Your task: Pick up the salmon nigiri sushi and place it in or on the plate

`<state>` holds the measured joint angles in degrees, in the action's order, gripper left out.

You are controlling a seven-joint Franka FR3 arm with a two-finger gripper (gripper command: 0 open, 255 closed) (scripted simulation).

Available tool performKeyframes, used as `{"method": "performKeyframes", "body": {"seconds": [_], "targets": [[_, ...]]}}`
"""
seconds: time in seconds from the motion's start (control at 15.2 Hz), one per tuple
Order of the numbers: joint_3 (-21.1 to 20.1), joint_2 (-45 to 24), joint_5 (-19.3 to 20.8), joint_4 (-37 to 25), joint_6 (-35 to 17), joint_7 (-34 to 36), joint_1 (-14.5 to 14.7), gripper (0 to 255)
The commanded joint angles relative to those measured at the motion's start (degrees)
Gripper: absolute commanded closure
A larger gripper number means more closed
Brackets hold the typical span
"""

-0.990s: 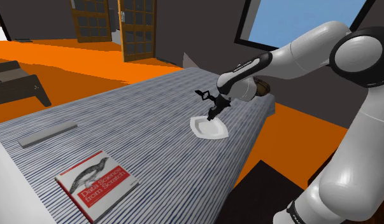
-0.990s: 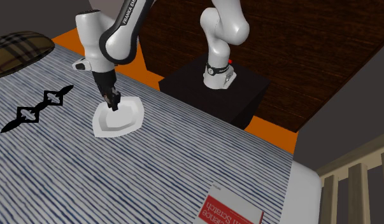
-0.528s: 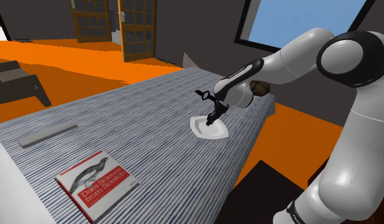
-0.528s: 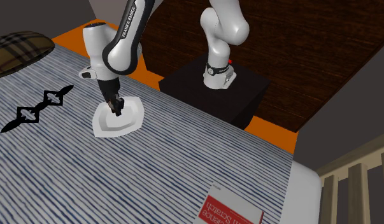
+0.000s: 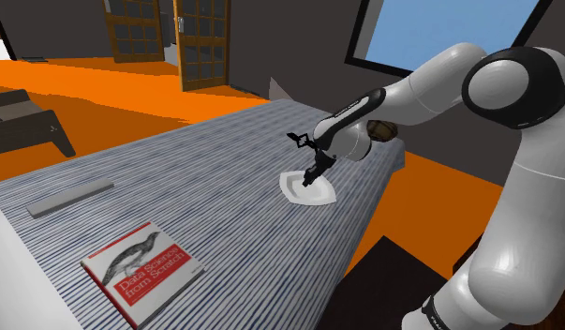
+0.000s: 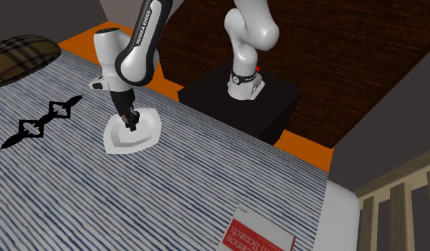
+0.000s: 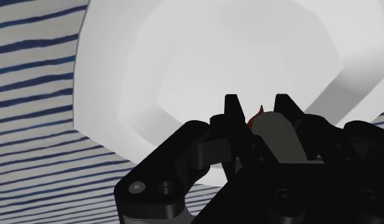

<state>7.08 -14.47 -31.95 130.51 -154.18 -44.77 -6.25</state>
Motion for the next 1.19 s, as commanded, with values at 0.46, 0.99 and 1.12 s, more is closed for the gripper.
{"method": "performKeyframes", "body": {"seconds": [0.46,0.99,1.12], "targets": [[1.42,3.85,2.89,1.07,2.62,2.09,0.37,0],[2.4,7.19,5.51,1.74,5.12,3.95,0.42,0],[2.4,7.19,5.51,1.74,5.12,3.95,0.42,0]]}}
